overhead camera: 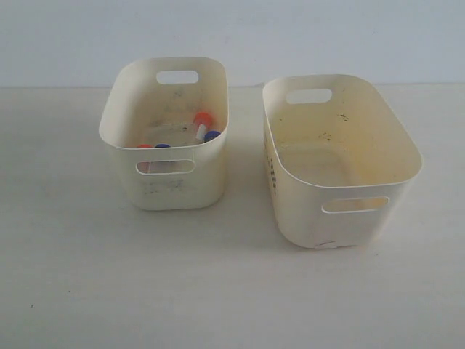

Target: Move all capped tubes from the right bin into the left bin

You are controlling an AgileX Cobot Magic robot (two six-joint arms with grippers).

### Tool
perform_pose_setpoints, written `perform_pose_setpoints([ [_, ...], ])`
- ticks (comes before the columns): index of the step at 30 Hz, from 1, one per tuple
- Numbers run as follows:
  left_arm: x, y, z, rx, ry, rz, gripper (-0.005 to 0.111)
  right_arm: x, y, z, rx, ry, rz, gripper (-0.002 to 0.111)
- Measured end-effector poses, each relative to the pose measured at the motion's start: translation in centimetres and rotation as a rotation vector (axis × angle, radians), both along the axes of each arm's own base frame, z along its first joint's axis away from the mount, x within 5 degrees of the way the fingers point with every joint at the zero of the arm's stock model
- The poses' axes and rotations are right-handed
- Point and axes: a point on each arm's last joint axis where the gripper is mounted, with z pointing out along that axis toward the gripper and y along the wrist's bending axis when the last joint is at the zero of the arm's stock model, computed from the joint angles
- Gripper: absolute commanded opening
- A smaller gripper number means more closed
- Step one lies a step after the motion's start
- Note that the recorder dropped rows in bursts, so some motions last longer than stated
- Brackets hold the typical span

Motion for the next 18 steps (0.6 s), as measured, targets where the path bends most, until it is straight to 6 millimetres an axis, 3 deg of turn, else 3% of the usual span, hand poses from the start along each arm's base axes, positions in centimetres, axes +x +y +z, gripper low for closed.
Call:
perform_pose_setpoints([
  [18, 0.0, 0.0, 0.0, 0.0, 0.0, 0.0, 0.004, 0.0, -0.33, -0.08, -0.003, 0.008, -0.039, 0.0],
])
